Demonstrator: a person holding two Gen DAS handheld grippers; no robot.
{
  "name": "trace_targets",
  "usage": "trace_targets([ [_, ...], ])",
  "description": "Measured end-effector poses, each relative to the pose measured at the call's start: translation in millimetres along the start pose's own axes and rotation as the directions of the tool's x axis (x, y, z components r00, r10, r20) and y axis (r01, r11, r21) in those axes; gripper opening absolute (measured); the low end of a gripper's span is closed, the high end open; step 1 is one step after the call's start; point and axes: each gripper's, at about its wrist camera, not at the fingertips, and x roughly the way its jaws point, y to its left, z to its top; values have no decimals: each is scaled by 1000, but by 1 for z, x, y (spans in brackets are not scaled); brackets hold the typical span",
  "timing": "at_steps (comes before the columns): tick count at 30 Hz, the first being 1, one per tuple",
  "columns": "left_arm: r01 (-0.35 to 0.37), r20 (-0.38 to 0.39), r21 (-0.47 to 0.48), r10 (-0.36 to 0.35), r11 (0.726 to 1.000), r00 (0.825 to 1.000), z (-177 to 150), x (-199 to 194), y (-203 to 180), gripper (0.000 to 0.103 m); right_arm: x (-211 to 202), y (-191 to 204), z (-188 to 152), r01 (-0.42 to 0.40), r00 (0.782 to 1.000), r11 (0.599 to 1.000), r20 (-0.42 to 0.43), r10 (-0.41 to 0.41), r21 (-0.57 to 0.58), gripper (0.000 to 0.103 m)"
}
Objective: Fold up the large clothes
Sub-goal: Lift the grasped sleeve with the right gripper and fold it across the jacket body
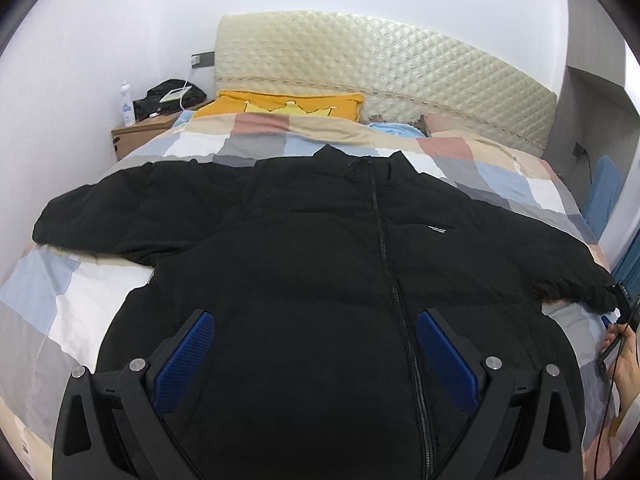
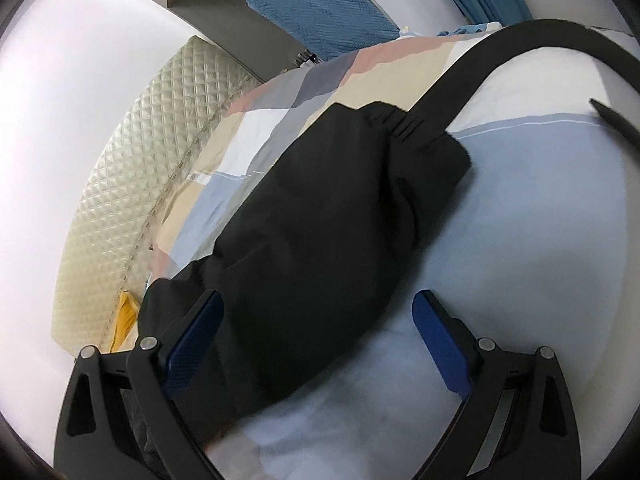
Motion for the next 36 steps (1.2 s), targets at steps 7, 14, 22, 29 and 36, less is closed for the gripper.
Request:
trace_targets([
  [7, 1, -25, -15, -1, 1000, 1000, 0, 12, -3, 102, 24, 10, 1, 6, 1000, 1000, -15, -6, -23, 52],
  [14, -8, -54, -47, 6, 999, 999, 0, 13, 5, 102, 6, 35, -3, 28, 998, 993, 61, -21, -116, 10],
  [22, -65, -21, 0, 65, 998, 998, 10, 1, 7, 102, -41, 58, 5, -10, 988, 991, 151, 31, -137, 7],
  [29, -73, 49, 39, 71, 997, 996, 15, -17, 9, 102, -83, 124, 2, 16, 976, 965, 213, 43, -263, 6],
  [36, -104, 91, 25, 101, 994, 991, 20, -23, 26, 102, -127, 220, 9, -1, 963, 930, 250, 100, -367, 6],
])
